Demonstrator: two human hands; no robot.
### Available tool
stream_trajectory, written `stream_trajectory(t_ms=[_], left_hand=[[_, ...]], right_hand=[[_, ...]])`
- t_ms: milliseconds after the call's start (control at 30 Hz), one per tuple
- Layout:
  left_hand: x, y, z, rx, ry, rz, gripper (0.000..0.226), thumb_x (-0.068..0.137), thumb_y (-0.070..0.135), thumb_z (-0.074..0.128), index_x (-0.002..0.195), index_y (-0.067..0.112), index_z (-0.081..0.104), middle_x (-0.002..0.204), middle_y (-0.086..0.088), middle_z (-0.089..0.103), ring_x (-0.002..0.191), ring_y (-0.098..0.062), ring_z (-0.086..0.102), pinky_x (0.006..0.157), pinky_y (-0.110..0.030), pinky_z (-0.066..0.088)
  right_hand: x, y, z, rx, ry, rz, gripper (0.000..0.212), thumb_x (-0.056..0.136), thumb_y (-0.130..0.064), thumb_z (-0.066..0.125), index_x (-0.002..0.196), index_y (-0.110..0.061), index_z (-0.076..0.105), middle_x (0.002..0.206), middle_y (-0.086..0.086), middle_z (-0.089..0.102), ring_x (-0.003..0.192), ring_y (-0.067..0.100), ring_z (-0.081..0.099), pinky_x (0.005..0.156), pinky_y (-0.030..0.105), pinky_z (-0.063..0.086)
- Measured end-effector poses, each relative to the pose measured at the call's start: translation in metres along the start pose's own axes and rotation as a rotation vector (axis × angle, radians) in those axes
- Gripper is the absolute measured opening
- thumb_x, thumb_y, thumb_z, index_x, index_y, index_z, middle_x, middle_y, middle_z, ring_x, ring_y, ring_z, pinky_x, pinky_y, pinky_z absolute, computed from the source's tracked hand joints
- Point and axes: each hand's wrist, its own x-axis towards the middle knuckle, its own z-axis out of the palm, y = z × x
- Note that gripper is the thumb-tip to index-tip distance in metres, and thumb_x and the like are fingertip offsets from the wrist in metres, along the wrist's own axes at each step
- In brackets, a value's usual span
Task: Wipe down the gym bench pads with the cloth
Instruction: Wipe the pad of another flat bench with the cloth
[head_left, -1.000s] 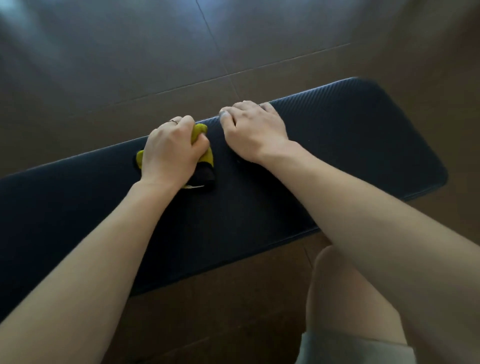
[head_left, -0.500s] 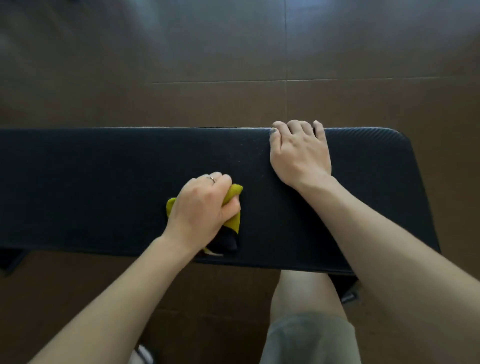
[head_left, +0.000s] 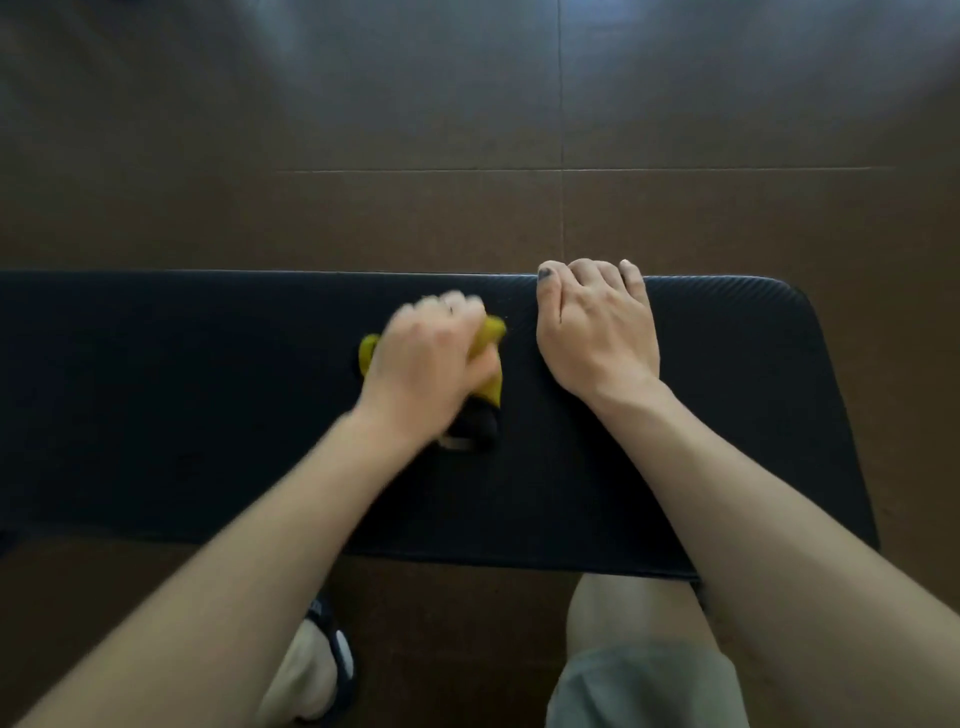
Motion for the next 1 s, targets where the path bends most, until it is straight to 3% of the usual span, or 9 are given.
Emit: stream_trajectory(t_ms=[133, 267, 433, 533, 700, 833, 900, 1000], left_hand=[[-0.070, 0.018, -0.015, -0.101, -0.074, 0.084, 0.022, 0.096, 0.032, 0.051, 0.079, 0.018, 0.048, 0.073, 0.003, 0.047, 0.067, -0.019, 0.049, 0.066, -0.037, 0.043], [-0.008, 0.001, 0.003, -0.038, 0.001, 0.093, 0.023, 0.094, 0.034, 0.051, 0.082, 0.015, 0.051, 0.077, -0.005, 0.054, 0.070, -0.028, 0.056, 0.066, -0.040, 0.045], [0.073, -0.013, 0.023, -0.009, 0.009, -0.099, 0.024, 0.098, 0.030, 0.052, 0.083, 0.012, 0.049, 0.086, -0.014, 0.062, 0.082, -0.039, 0.061, 0.071, -0.041, 0.039], [0.034, 0.000, 0.015, 0.002, 0.018, -0.086, 0.022, 0.096, 0.031, 0.053, 0.083, 0.014, 0.048, 0.082, -0.010, 0.058, 0.078, -0.035, 0.059, 0.072, -0.042, 0.040], [-0.107, 0.027, -0.017, -0.059, 0.013, -0.048, 0.025, 0.097, 0.029, 0.052, 0.080, 0.022, 0.035, 0.075, 0.005, 0.040, 0.066, -0.022, 0.046, 0.065, -0.039, 0.041], [-0.155, -0.013, -0.039, 0.001, 0.059, -0.231, 0.027, 0.095, 0.034, 0.050, 0.078, 0.021, 0.034, 0.074, 0.002, 0.037, 0.066, -0.029, 0.046, 0.063, -0.039, 0.033], [-0.141, -0.045, -0.040, 0.045, 0.112, -0.402, 0.030, 0.095, 0.038, 0.047, 0.077, 0.016, 0.038, 0.076, -0.002, 0.040, 0.071, -0.036, 0.050, 0.064, -0.039, 0.029], [-0.109, -0.057, -0.035, 0.134, 0.131, -0.575, 0.028, 0.099, 0.030, 0.052, 0.079, 0.012, 0.041, 0.080, -0.010, 0.046, 0.079, -0.042, 0.056, 0.068, -0.045, 0.035]], right_hand=[[-0.003, -0.002, 0.003, -0.017, 0.035, -0.013, 0.052, 0.110, -0.037, 0.015, 0.137, -0.024, 0.057, 0.131, 0.000, 0.063, 0.134, 0.022, 0.047, 0.126, 0.046, 0.014], [0.002, -0.003, 0.004, -0.010, 0.046, 0.002, 0.051, 0.110, -0.036, 0.016, 0.132, -0.024, 0.060, 0.129, 0.000, 0.064, 0.132, 0.023, 0.049, 0.126, 0.047, 0.016], [0.002, -0.003, 0.005, -0.050, 0.050, 0.004, 0.051, 0.110, -0.035, 0.016, 0.133, -0.024, 0.060, 0.131, 0.002, 0.064, 0.132, 0.025, 0.050, 0.125, 0.046, 0.018], [0.002, -0.001, 0.003, -0.048, 0.043, 0.011, 0.051, 0.110, -0.036, 0.017, 0.136, -0.025, 0.059, 0.133, 0.002, 0.064, 0.132, 0.025, 0.050, 0.125, 0.046, 0.018], [0.001, 0.003, 0.002, -0.015, 0.020, -0.016, 0.053, 0.110, -0.037, 0.014, 0.139, -0.024, 0.057, 0.137, 0.004, 0.061, 0.136, 0.026, 0.047, 0.126, 0.047, 0.016], [-0.001, 0.006, 0.002, -0.007, 0.004, -0.028, 0.054, 0.110, -0.036, 0.013, 0.139, -0.023, 0.056, 0.138, 0.004, 0.061, 0.137, 0.026, 0.046, 0.127, 0.046, 0.014], [-0.001, 0.005, 0.003, 0.009, 0.013, -0.030, 0.054, 0.110, -0.036, 0.013, 0.139, -0.022, 0.057, 0.138, 0.004, 0.061, 0.137, 0.026, 0.046, 0.127, 0.046, 0.014], [0.002, 0.004, 0.005, 0.006, 0.028, -0.030, 0.055, 0.110, -0.036, 0.013, 0.140, -0.022, 0.057, 0.138, 0.005, 0.062, 0.137, 0.026, 0.047, 0.127, 0.046, 0.015]])
